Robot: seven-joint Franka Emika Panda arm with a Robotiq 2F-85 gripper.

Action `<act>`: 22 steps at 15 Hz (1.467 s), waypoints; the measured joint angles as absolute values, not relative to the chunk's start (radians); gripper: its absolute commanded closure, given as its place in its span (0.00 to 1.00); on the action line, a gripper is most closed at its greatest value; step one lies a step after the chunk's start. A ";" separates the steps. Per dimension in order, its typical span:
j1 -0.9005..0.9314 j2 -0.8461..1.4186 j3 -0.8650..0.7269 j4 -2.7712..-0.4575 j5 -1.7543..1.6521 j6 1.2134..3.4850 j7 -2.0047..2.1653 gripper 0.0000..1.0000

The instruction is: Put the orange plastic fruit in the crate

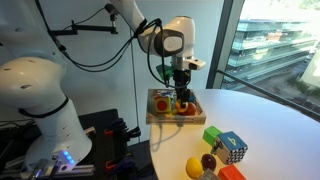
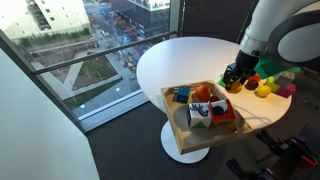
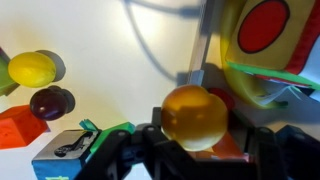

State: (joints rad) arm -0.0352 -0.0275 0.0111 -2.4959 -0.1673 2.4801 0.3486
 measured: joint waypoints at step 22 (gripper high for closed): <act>0.042 0.109 0.055 -2.457 0.083 2.608 0.230 0.00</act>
State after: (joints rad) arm 0.0418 0.1091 0.0554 -2.4573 0.0827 2.6076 0.2301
